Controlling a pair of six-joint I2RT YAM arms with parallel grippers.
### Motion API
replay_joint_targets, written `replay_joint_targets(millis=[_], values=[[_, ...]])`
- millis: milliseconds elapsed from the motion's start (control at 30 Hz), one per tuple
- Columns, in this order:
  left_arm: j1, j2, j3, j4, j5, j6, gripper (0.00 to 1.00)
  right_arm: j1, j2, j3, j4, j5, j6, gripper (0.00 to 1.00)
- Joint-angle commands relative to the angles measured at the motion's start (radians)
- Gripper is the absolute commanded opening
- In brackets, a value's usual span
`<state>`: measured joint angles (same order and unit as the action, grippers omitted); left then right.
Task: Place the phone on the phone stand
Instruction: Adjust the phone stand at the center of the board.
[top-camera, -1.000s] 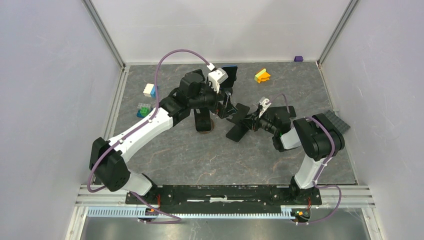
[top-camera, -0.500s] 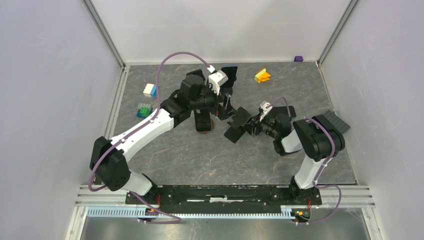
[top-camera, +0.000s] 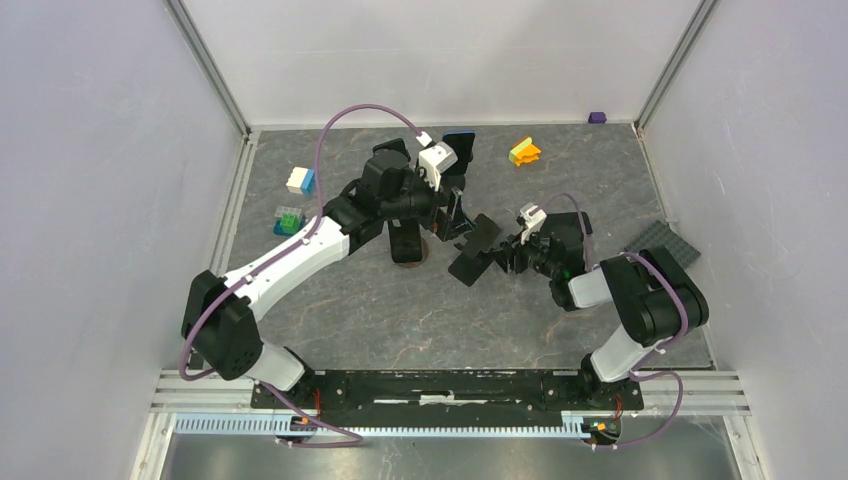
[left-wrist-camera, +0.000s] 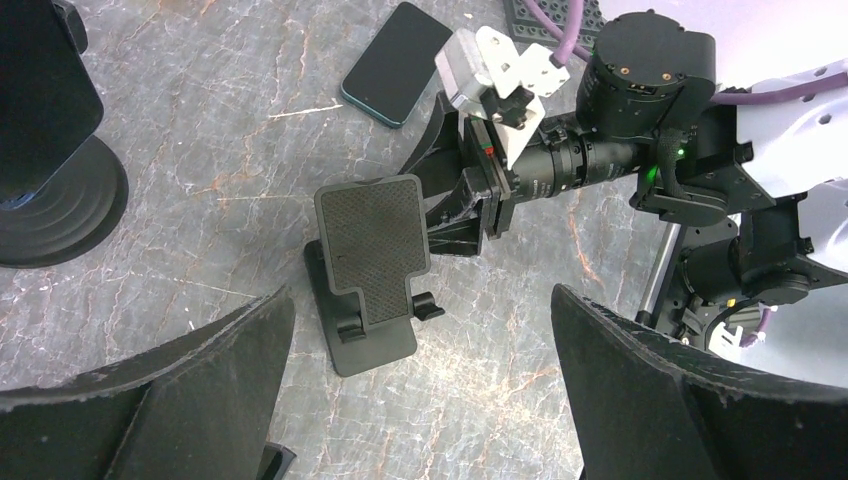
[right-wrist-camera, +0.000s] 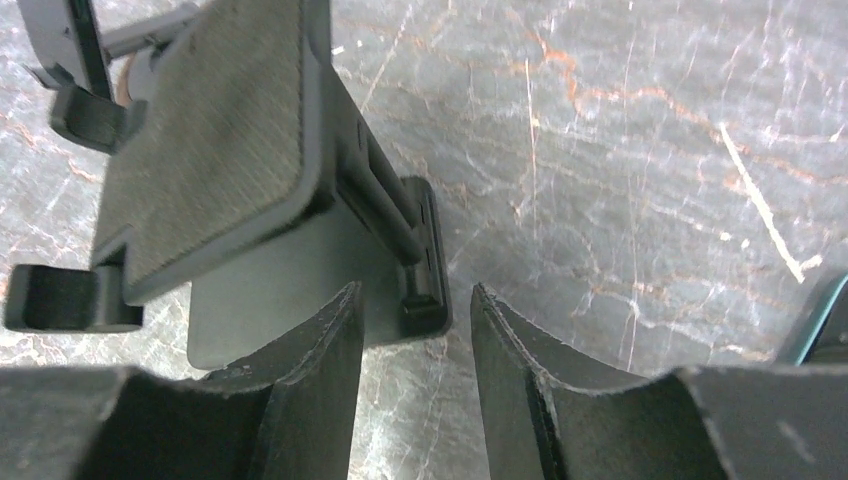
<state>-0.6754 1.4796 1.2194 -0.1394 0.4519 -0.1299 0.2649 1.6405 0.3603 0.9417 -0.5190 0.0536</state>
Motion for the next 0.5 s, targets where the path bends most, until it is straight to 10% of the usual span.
replay_joint_targets(millis=[0, 467], values=[[0.003, -0.020, -0.009, 0.050, 0.025, -0.019, 1.00, 0.009, -0.015, 0.018, -0.074, 0.043, -0.008, 0.47], [0.004, -0.030, -0.026, 0.052, 0.018, -0.008, 1.00, 0.022, 0.111, 0.179, -0.191, 0.134, 0.036, 0.27]])
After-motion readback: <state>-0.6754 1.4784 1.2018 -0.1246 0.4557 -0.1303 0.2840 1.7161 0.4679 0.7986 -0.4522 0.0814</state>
